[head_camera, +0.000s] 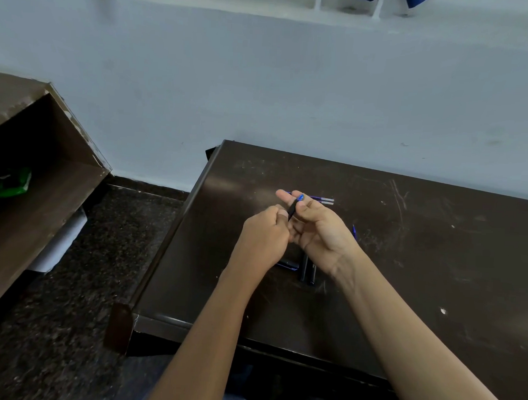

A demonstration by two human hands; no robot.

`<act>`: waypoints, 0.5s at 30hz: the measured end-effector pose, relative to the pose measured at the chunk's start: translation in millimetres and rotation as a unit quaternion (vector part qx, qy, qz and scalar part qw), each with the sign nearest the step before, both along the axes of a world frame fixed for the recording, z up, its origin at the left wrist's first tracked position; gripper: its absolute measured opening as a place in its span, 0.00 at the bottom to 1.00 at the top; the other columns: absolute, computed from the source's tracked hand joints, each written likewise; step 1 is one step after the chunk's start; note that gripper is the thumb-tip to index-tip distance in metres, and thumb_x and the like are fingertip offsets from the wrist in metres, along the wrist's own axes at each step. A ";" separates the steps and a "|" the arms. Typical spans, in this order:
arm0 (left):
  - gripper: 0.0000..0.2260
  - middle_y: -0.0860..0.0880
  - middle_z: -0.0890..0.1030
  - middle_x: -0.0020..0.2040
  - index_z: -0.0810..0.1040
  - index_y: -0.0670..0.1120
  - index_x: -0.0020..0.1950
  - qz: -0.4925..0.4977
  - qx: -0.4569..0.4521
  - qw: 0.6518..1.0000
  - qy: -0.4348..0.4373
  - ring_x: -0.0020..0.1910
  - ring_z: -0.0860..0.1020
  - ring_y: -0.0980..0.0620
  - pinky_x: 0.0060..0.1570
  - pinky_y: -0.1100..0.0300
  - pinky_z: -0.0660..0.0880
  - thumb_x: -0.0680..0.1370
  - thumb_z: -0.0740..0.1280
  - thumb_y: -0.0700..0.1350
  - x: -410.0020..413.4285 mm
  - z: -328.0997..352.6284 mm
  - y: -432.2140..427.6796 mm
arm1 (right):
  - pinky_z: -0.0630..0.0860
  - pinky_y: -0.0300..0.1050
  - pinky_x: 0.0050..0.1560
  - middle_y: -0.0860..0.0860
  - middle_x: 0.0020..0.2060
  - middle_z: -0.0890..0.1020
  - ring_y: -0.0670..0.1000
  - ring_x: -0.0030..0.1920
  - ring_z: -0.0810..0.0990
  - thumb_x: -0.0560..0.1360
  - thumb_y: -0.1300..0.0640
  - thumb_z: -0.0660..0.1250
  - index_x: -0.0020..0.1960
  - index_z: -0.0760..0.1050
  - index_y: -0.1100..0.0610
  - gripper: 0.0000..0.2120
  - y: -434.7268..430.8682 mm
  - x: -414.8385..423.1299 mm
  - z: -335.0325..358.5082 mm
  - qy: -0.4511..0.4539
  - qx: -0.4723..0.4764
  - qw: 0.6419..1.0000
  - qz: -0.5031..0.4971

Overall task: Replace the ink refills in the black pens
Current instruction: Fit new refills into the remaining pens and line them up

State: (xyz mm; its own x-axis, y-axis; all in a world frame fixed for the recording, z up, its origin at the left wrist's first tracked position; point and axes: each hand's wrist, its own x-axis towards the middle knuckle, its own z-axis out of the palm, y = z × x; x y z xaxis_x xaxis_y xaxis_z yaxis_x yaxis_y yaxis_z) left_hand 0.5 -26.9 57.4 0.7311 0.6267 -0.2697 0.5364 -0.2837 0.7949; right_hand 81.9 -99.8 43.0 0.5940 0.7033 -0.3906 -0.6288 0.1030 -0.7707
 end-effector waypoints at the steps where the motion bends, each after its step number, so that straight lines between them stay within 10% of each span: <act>1: 0.15 0.49 0.75 0.39 0.69 0.50 0.38 -0.001 0.005 1.000 0.005 0.34 0.71 0.57 0.32 0.64 0.65 0.83 0.52 0.49 -0.2 -0.1 0.5 | 0.71 0.43 0.35 0.49 0.48 0.86 0.50 0.36 0.76 0.82 0.63 0.55 0.58 0.72 0.61 0.10 0.7 -0.5 0.5 -0.004 -0.002 1.000 0.004; 7: 0.12 0.47 0.80 0.48 0.73 0.46 0.47 -0.004 0.006 1.000 0.004 0.36 0.72 0.59 0.33 0.67 0.63 0.83 0.52 0.48 0.1 -0.3 1.5 | 0.74 0.39 0.30 0.55 0.32 0.75 0.47 0.26 0.73 0.77 0.58 0.65 0.43 0.75 0.59 0.06 -1.0 1.2 -1.9 -0.087 -0.055 0.995 0.015; 15: 0.13 0.46 0.81 0.47 0.73 0.46 0.46 -0.003 0.034 0.999 0.007 0.37 0.72 0.59 0.33 0.68 0.63 0.83 0.52 0.47 0.9 -0.7 3.4 | 0.77 0.41 0.34 0.54 0.42 0.84 0.48 0.30 0.77 0.80 0.60 0.61 0.52 0.78 0.60 0.08 -1.2 3.2 -0.1 -0.032 -0.041 0.999 0.008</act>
State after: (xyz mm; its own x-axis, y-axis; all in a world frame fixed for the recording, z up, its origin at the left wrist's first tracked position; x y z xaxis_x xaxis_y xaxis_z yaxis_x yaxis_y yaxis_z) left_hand 1.4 -23.5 56.7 0.7315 0.6392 -0.2373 0.5454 -0.3398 0.7662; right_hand 85.2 -101.0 43.0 0.6086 0.6798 -0.4093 -0.5793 0.0282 -0.8146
